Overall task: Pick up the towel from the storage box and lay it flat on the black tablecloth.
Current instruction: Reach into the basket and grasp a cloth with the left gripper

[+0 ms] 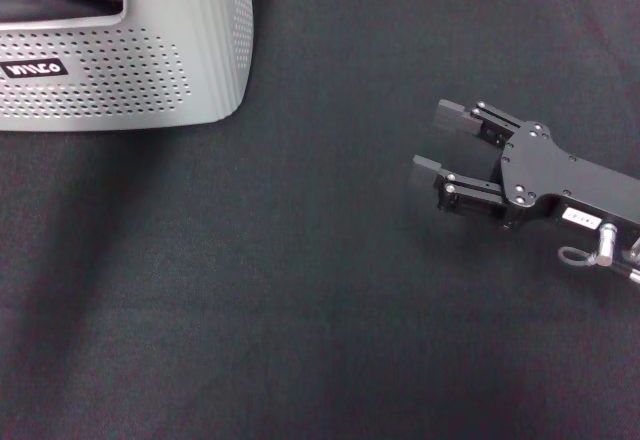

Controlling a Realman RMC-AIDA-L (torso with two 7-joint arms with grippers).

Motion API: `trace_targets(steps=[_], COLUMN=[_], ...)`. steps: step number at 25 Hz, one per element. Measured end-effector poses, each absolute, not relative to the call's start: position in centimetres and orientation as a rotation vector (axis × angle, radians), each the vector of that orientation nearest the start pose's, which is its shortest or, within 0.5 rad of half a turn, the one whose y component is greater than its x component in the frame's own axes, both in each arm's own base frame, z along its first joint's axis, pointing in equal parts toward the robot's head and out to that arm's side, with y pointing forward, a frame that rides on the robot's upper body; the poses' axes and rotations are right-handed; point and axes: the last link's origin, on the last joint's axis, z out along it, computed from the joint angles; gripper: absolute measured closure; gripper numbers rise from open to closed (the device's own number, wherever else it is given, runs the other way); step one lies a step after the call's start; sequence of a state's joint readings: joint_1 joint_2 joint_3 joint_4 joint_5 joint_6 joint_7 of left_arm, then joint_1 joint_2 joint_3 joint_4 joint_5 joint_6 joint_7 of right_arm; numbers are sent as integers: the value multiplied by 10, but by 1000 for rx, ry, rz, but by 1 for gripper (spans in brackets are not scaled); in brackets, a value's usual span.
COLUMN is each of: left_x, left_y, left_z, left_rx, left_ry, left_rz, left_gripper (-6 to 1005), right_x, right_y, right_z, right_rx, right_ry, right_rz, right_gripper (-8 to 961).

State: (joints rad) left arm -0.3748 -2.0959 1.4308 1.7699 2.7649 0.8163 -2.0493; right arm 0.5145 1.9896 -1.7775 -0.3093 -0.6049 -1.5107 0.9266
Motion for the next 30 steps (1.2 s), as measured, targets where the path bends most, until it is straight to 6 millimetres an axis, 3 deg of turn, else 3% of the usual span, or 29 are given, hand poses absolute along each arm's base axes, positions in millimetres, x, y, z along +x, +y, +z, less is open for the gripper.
trace_targets(steps=[10, 17, 28, 30], left_x=[-143, -148, -155, -154], left_y=[402, 412, 424, 424], left_z=[97, 89, 97, 98], left_rx=[-1975, -1989, -1957, -1950], left_ry=[162, 155, 117, 119], left_rz=[307, 317, 309, 304], left_gripper=[260, 262, 292, 375], right_x=[219, 221, 223, 224], right_y=[308, 305, 303, 302], right_z=[-41, -43, -45, -45], right_rx=[-2559, -2557, -2554, -2554], right_ry=[414, 425, 447, 451], right_rz=[1281, 1287, 1282, 1280], right_gripper=[116, 116, 121, 124])
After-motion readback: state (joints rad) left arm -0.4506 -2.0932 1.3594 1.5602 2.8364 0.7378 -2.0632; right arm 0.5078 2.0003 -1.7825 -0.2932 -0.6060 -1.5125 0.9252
